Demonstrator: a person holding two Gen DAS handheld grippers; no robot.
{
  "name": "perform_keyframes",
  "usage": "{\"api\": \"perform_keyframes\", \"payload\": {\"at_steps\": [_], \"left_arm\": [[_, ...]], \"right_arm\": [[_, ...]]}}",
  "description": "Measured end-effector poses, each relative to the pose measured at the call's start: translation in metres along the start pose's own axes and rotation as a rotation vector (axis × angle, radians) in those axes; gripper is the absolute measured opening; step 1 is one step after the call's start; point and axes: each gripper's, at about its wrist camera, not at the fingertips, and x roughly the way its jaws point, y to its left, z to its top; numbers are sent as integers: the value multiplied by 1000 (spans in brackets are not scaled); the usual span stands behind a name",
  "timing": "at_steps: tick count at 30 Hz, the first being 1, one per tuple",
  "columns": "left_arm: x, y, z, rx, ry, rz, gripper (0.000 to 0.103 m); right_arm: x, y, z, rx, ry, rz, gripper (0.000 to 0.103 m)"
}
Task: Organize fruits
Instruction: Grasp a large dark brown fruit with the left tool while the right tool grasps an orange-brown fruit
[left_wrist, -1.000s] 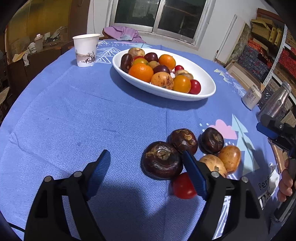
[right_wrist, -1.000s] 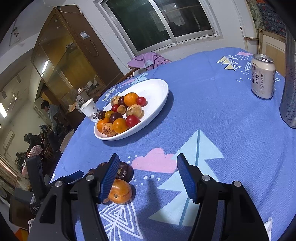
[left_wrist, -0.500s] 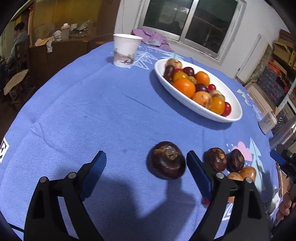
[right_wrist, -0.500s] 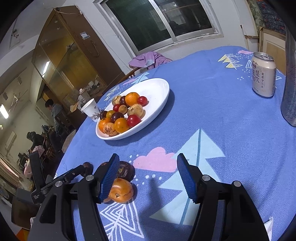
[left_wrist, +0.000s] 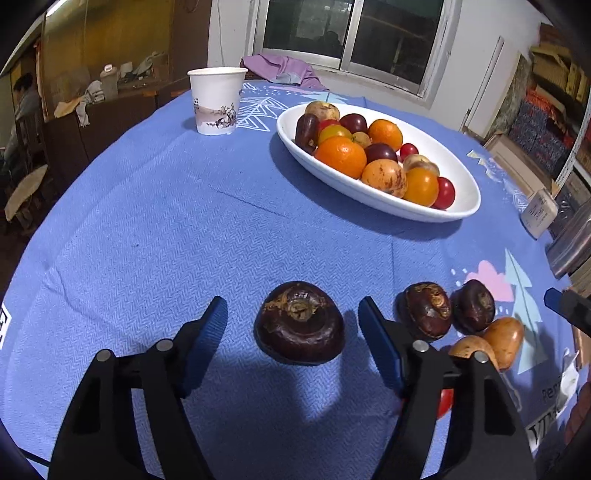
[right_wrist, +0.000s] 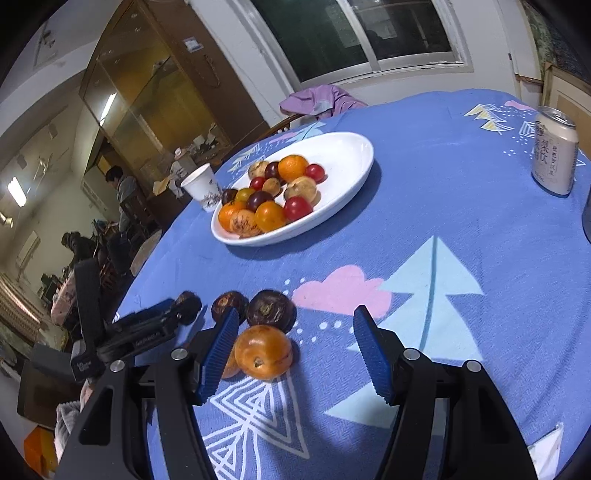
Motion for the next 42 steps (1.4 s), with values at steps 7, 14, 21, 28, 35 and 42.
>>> {"api": "perform_keyframes", "payload": {"at_steps": [7,14,21,28,35,42], "left_arm": [[-1,4,-1,-1,-6,-12,45],[-1,5,-1,-11,-6,-26,45],[-1,7,-1,-26,-6,-38,45],[0,10,0,-40,-7,-53,45],[-1,14,0,-69,-9,-86,45],[-11,14,1,-74,-51,-93,44]], "right_arm": [[13,20,-14,-80,60,-1,57],[22,28,-21,-104,95,-2,54],[31,27,-25,-69,119,12,49],[36,25,-26,-53,114,6,46],[34,24,-27,-49,103,-1,45],[23,20,-22,-44,52,-17,45]]}}
